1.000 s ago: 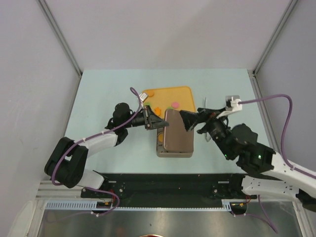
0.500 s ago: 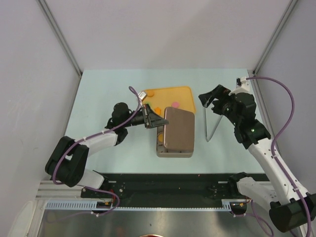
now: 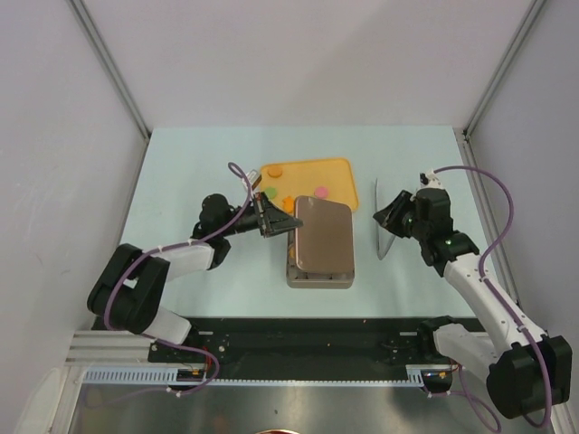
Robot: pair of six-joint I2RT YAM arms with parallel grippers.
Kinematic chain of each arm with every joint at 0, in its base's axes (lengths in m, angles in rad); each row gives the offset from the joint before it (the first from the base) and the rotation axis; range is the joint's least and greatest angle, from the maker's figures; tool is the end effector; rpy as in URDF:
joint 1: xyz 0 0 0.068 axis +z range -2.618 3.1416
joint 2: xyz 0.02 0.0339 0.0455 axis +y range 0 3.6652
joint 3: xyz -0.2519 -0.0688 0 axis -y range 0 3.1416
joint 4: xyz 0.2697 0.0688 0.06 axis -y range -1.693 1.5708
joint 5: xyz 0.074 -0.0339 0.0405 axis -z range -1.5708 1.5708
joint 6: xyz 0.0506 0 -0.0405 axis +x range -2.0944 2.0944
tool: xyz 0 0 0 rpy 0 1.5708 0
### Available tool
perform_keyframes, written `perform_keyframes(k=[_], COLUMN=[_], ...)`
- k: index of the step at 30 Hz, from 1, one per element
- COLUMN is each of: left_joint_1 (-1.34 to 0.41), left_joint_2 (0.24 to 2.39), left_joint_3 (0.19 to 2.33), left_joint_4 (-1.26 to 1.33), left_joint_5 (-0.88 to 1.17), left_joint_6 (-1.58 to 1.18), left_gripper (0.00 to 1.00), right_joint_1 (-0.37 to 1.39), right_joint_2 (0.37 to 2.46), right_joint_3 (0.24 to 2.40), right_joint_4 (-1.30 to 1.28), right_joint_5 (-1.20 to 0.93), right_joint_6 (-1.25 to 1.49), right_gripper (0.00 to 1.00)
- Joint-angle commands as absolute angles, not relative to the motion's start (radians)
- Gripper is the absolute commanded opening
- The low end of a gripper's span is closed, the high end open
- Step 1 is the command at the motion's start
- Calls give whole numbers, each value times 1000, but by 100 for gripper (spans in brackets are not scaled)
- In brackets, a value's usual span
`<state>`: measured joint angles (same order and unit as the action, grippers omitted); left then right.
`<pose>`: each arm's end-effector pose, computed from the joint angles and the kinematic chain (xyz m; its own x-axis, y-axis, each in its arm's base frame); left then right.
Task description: Pack the cookies
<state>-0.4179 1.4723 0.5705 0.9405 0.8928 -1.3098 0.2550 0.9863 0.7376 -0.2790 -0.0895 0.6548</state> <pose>0.2721 -0.1639 0.1939 -0.9240 -0.2527 -0.2870 0.2834 0.0513 -0.9576 0.2550 0.0711 0.2527 -0.5850 0.4743 -0.6579 0.0382 0.8264 0.5619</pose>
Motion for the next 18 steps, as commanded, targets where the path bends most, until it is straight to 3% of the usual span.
perform_keyframes(k=[1,11,18], left_joint_1=[-405,-403,-403], left_joint_2=[1492,1641,1681], left_joint_3=[557,537,523], left_joint_4=[1061,1354,1368], left_joint_5=[911,917,920], left_joint_6=[-1345,-1517,-1516], left_gripper=[0,0,0], right_joint_1=[247,262,288], right_joint_2=[977,999,1046], right_joint_3=[706,640,615], right_joint_4=[-270,-218,-172], right_joint_5=[-87,-103,-118], right_joint_6=[643,655,664], right_gripper=[29,28,31])
